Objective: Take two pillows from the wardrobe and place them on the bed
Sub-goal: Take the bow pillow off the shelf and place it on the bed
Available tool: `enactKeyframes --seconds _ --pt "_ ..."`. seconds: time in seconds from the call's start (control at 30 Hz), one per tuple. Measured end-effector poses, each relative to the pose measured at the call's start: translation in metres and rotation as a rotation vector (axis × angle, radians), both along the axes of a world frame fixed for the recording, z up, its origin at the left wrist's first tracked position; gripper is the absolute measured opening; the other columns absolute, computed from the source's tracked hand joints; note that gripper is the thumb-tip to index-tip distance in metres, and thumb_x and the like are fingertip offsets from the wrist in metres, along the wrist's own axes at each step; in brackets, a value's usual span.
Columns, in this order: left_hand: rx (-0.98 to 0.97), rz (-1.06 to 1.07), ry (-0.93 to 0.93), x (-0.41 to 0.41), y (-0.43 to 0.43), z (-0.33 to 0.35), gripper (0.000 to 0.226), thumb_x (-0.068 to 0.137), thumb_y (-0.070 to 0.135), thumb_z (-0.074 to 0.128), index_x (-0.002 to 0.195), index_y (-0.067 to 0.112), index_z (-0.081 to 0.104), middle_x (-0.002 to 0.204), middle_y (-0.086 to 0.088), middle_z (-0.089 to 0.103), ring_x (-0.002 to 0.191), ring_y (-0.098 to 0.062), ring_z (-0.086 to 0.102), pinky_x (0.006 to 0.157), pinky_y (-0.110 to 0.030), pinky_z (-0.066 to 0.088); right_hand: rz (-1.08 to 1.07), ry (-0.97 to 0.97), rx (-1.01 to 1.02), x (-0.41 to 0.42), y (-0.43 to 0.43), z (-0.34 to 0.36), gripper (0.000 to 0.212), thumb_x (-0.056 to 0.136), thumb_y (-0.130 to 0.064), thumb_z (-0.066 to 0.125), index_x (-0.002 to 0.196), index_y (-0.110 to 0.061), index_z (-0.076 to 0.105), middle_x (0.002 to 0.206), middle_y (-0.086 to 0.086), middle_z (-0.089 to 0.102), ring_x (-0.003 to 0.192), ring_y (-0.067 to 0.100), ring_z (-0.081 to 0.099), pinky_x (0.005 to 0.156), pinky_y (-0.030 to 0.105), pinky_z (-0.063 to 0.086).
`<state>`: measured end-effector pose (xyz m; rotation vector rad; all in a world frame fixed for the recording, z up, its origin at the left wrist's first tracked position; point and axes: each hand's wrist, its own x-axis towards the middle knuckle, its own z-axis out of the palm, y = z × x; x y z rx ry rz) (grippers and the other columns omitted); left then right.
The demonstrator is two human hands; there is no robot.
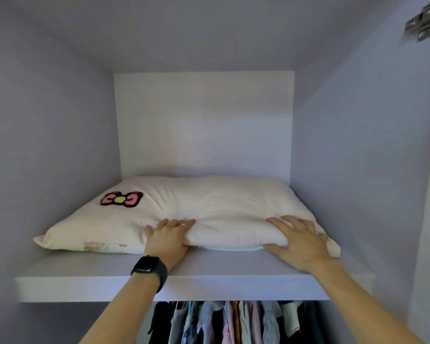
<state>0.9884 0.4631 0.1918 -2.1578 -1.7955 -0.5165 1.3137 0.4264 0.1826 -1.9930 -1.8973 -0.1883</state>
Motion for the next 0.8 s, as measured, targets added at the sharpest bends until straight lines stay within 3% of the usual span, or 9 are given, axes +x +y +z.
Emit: enactKeyframes --seconds 0.13,0.37,0.47,0.57,0.67,0.8 --pt "0.03 -0.029 -0.007 -0.004 -0.015 -0.001 0.047 0.096 0.044 0.046 0.143 0.043 0.045 0.124 0.003 0.061 0.116 -0.025 0.056 0.095 -0.042 0.041 -0.057 -0.008 0.017 -0.013 -0.014 0.001 0.057 0.086 -0.075 0.043 0.139 -0.059 0.032 0.151 -0.015 0.033 0.131 0.029 0.033 0.101 0.054 0.037" --pt "0.113 -0.161 -0.083 -0.044 -0.053 -0.012 0.045 0.095 0.04 0.05 0.14 0.042 0.051 0.121 0.001 0.064 0.108 -0.025 0.061 0.091 -0.038 0.042 -0.157 -0.08 0.19 -0.064 -0.102 -0.019 0.046 0.091 -0.066 0.043 0.136 -0.053 0.04 0.142 -0.008 0.039 0.119 0.029 0.035 0.091 0.053 0.034" --pt "0.102 -0.226 -0.154 -0.071 -0.071 -0.019 0.049 0.093 0.037 0.056 0.141 0.04 0.05 0.131 0.0 0.061 0.115 -0.025 0.058 0.098 -0.041 0.038 -0.177 -0.064 0.282 -0.101 -0.146 -0.034 0.043 0.092 -0.057 0.049 0.134 -0.048 0.045 0.137 -0.004 0.044 0.113 0.029 0.037 0.087 0.05 0.034" --pt "0.049 -0.282 -0.217 -0.092 -0.09 -0.024 0.057 0.091 0.022 0.054 0.145 0.036 0.045 0.146 -0.001 0.052 0.134 -0.026 0.043 0.113 -0.048 0.026 -0.197 -0.07 0.313 -0.134 -0.181 -0.047 0.043 0.09 -0.047 0.056 0.132 -0.041 0.05 0.129 0.001 0.05 0.106 0.031 0.042 0.081 0.047 0.036" --pt "-0.094 -0.311 -0.283 -0.105 -0.112 -0.025 0.07 0.087 0.016 0.052 0.152 0.037 0.033 0.162 0.003 0.029 0.151 -0.028 0.012 0.121 -0.053 0.007 -0.2 -0.069 0.364 -0.165 -0.213 -0.059 0.044 0.085 -0.037 0.067 0.127 -0.032 0.059 0.115 0.007 0.057 0.097 0.033 0.047 0.075 0.044 0.034" --pt "-0.297 -0.368 -0.626 -0.117 -0.146 -0.027 0.069 0.082 0.036 0.041 0.151 0.043 0.03 0.166 0.008 0.011 0.153 -0.027 -0.006 0.121 -0.056 -0.002 -0.226 -0.085 0.42 -0.206 -0.247 -0.083 0.044 0.075 -0.028 0.076 0.117 -0.022 0.067 0.098 0.01 0.059 0.086 0.032 0.052 0.08 0.05 0.038"
